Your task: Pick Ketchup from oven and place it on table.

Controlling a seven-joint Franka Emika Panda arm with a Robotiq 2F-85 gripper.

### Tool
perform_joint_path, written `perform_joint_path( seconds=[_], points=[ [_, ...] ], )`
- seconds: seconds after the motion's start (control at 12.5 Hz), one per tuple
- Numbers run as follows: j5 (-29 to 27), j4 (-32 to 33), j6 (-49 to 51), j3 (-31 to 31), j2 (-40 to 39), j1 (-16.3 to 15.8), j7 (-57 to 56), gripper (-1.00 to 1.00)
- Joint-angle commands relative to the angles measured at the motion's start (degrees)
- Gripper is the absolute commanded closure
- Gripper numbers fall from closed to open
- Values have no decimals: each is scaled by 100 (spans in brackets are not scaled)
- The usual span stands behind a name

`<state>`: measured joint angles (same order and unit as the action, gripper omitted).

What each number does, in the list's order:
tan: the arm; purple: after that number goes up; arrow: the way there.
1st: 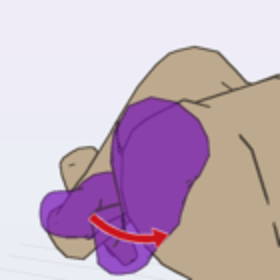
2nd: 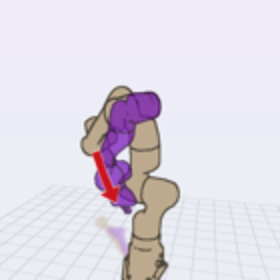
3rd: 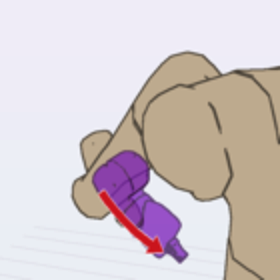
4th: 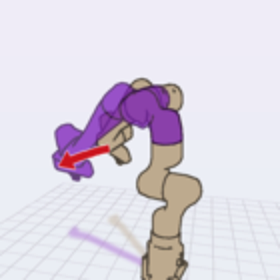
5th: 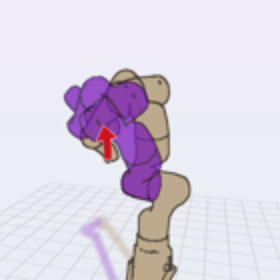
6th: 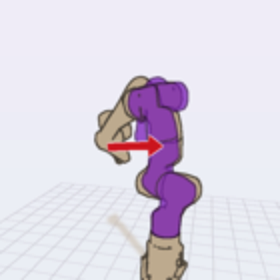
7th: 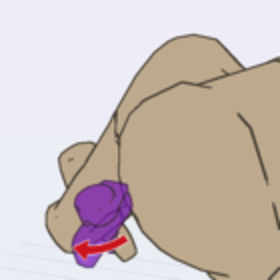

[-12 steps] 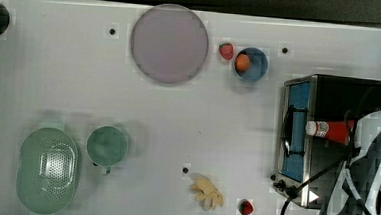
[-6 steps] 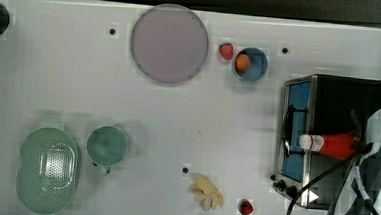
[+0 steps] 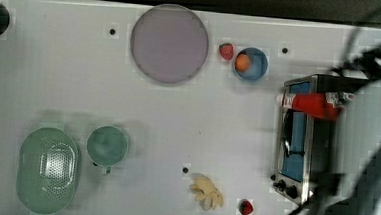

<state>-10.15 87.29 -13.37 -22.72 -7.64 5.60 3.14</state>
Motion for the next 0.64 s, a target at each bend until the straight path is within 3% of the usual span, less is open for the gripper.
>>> perform_joint_path(
  seconds=[0.08,0.32,0.48,0.64],
  points=[
    [109,84,258,509,-252,-532,-191,-27],
    [145,437,250,1322,-251,-784,-187,-26],
    [344,900,133,1448,-252,-875,-180,-27],
    [661,1712,-635,1472,-252,-936,-180,-27]
  ],
)
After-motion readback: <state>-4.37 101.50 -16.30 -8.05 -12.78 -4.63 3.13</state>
